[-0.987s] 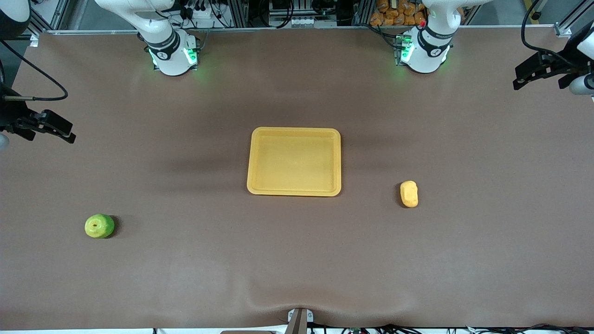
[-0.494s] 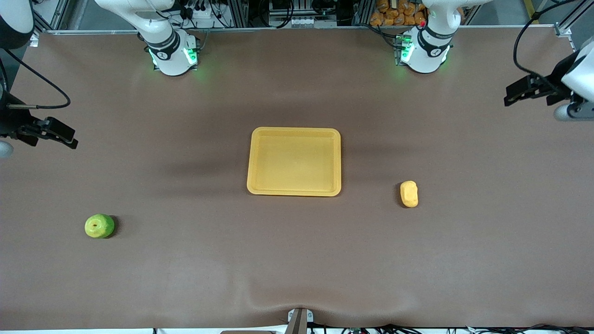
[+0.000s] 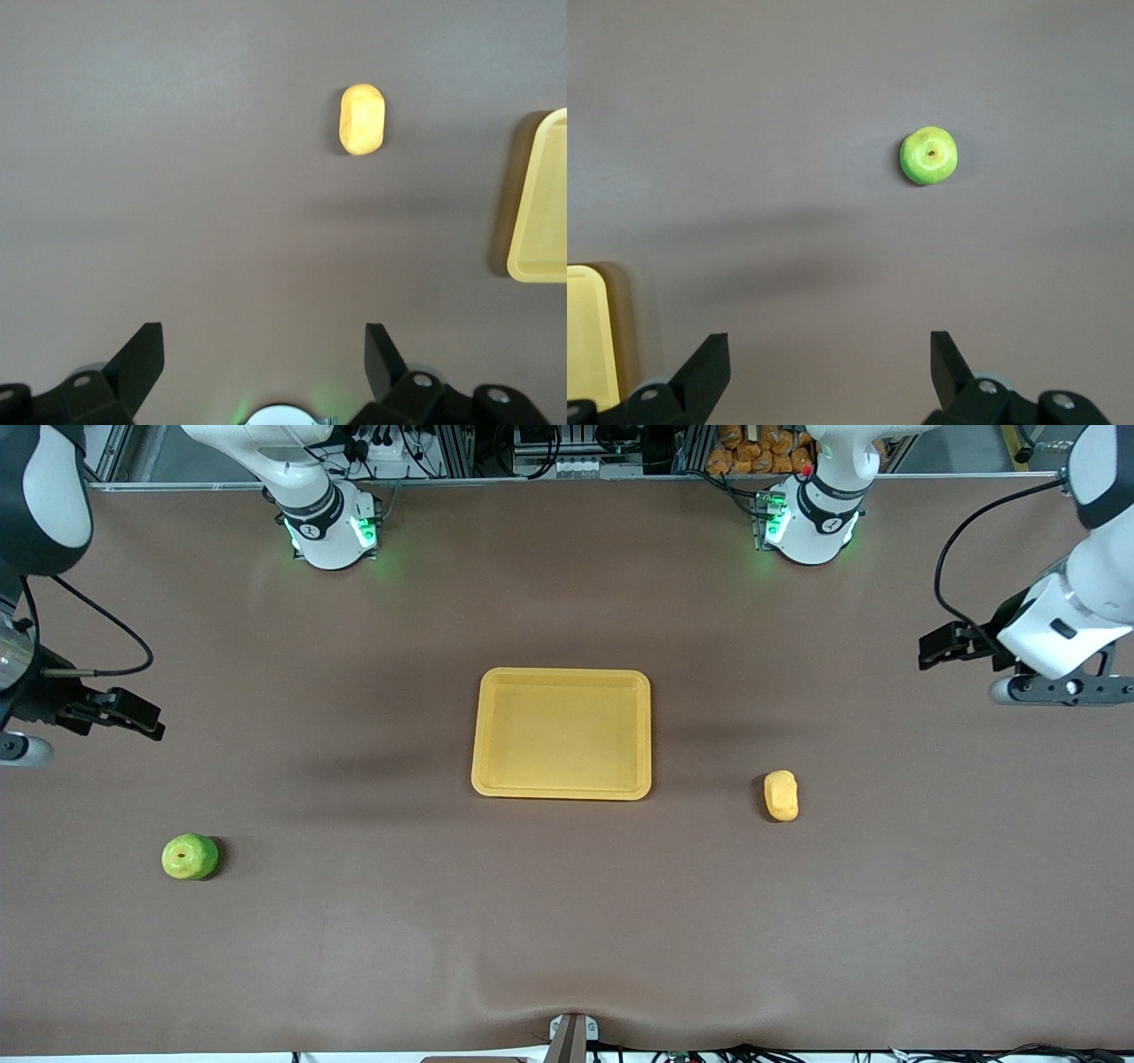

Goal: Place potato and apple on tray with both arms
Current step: 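Move the left gripper to the potato while the right gripper reaches the apple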

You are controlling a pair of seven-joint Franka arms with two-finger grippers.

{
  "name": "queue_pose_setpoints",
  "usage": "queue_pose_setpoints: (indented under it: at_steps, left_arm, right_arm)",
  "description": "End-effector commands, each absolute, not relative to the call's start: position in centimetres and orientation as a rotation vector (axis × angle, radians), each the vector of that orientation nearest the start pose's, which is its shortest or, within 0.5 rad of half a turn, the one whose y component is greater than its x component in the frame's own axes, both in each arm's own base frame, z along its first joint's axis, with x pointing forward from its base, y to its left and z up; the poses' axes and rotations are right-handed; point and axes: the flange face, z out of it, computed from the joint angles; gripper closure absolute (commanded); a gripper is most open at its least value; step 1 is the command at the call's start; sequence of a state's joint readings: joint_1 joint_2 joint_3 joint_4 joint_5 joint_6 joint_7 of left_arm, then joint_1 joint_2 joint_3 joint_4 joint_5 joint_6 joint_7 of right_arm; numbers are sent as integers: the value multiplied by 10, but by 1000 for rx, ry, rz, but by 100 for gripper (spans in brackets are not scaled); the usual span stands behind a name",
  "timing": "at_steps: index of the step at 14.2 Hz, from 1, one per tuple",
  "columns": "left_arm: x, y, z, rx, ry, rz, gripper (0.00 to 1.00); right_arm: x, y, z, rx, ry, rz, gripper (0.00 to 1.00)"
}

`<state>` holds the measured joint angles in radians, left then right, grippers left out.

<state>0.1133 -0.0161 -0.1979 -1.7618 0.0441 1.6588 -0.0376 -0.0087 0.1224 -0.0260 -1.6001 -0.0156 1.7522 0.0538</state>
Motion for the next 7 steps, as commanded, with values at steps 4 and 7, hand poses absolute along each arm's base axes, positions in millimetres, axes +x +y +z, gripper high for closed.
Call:
queue_pose_setpoints:
  at_steps: [4, 7]
  left_arm:
    - [547, -61, 498, -3109, 97, 19, 0]
    - [554, -76, 469, -3119, 115, 17, 0]
  right_arm:
    - [623, -28, 539, -3176, 149, -69, 0]
    - [629, -28, 531, -3177, 145, -79, 0]
